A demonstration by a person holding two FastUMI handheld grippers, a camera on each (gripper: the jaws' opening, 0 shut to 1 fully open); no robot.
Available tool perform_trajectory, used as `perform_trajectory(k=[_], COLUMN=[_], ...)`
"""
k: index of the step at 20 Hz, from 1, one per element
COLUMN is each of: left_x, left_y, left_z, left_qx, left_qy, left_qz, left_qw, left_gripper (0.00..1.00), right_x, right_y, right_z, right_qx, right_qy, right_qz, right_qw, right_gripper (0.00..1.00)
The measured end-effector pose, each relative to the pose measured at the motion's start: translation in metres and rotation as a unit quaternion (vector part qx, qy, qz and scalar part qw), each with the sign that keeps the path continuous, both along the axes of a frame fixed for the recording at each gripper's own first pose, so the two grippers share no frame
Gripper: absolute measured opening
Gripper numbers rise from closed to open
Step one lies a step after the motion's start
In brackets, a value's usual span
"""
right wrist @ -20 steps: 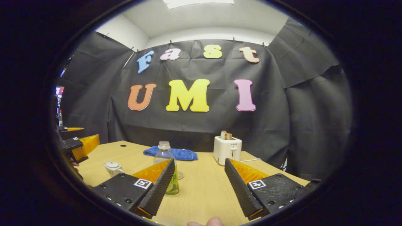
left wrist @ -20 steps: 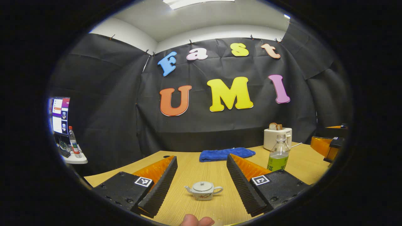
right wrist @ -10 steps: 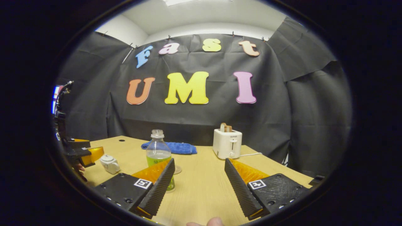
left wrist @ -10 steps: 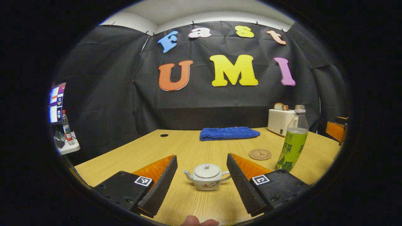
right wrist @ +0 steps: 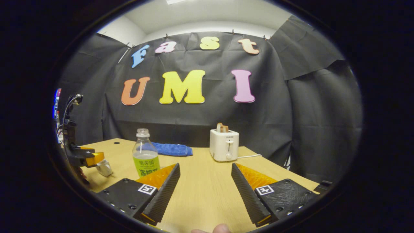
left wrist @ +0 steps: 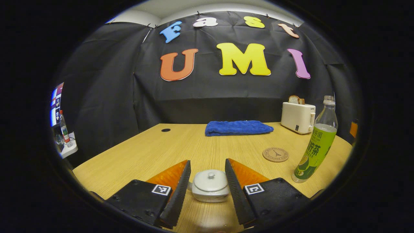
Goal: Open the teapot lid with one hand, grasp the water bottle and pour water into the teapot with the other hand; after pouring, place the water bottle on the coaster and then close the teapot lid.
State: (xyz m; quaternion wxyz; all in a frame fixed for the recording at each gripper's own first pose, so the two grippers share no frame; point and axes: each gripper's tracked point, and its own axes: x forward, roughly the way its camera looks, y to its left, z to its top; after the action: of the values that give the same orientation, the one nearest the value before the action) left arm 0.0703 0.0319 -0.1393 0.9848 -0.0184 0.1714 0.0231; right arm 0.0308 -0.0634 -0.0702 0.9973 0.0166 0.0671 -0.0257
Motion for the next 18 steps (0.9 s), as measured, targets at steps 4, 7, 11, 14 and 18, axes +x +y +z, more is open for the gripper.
perform_trajectory(k=[4, 7, 11, 14, 18], left_x=[0.005, 0.008, 0.008, 0.010, 0.007], left_y=[-0.001, 0.000, -0.001, 0.000, -0.003], left_z=[-0.007, -0.008, -0.005, -0.003, 0.009], left_qx=[0.001, 0.011, 0.025, 0.026, 0.006], left_qy=[0.013, 0.015, 0.018, 0.016, 0.008], left_qz=[0.002, 0.005, 0.001, 0.005, -0.005], left_qw=[1.000, 1.000, 1.000, 1.000, 1.000], left_gripper=[0.49, 0.39, 0.19, 0.06, 0.03], right_x=[0.003, 0.004, 0.005, 0.004, 0.000], right_y=[-0.005, -0.006, 0.001, 0.010, 0.024], right_z=[-0.003, -0.005, -0.009, -0.014, -0.018], right_qx=[0.000, -0.001, 0.002, -0.001, 0.006], right_qy=[0.000, 0.004, 0.008, 0.012, 0.014], right_qz=[-0.007, -0.005, 0.003, 0.019, 0.051], right_qw=[1.000, 1.000, 1.000, 1.000, 0.999], right_gripper=[0.98, 0.98, 0.95, 0.95, 0.95])
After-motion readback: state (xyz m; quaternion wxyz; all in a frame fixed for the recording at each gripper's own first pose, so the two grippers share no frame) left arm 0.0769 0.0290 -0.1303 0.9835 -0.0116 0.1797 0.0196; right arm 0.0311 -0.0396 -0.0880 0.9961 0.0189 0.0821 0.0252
